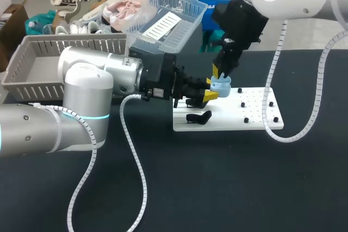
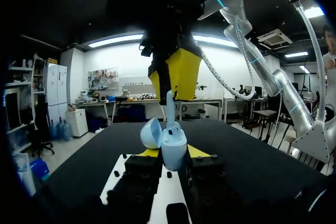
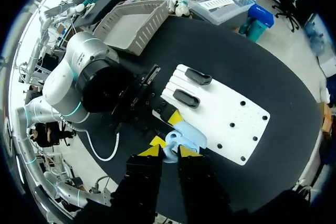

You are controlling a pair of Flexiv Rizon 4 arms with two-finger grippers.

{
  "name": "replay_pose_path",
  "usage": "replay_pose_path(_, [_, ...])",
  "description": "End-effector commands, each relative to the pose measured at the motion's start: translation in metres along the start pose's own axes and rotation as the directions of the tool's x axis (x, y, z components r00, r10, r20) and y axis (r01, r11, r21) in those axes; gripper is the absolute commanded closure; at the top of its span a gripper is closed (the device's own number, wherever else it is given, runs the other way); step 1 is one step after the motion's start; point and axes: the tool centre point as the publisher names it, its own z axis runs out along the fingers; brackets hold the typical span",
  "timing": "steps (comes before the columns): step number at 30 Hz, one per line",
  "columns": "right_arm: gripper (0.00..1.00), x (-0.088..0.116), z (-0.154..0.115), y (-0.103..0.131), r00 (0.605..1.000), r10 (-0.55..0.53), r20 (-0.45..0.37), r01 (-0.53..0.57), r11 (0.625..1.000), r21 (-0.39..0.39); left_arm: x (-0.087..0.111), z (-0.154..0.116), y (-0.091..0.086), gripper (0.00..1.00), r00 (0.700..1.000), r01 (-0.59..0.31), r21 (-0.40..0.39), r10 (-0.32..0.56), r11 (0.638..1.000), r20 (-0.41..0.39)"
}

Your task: Pick up each earbud case from the left stands, insert the matching earbuds, close the lid, and place the case in the box.

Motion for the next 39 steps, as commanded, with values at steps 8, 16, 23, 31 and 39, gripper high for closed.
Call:
replay_pose_path(8, [1.0,0.003,0.005,0.001,0.991,0.132,0.006,-0.132,0.991,0.027,0.0,0.0,0.0,1.0,1.0,-0.001,-0.002,0.0,1.0,-0.001])
replay_pose_path(16, [1.0,0.004,0.01,0.005,0.988,0.154,0.019,-0.155,0.987,0.03,0.0,0.0,0.0,1.0,1.0,-0.001,-0.002,0.0,1.0,-0.001])
replay_pose_path(23, [1.0,0.003,0.013,0.006,0.989,0.146,0.032,-0.147,0.989,0.02,0.0,0.0,0.0,1.0,1.0,-0.001,-0.002,0.0,1.0,-0.001])
replay_pose_path(31, [1.0,0.002,0.015,0.004,0.985,0.161,0.059,-0.161,0.987,0.008,0.0,0.0,0.0,1.0,1.0,-0.001,-0.002,0.0,1.0,-0.001])
replay_pose_path(39, [1.0,0.003,0.015,0.002,0.982,0.173,0.07,-0.173,0.985,-0.005,0.0,0.0,0.0,1.0,1.0,-0.001,-0.002,0.0,1.0,-0.001])
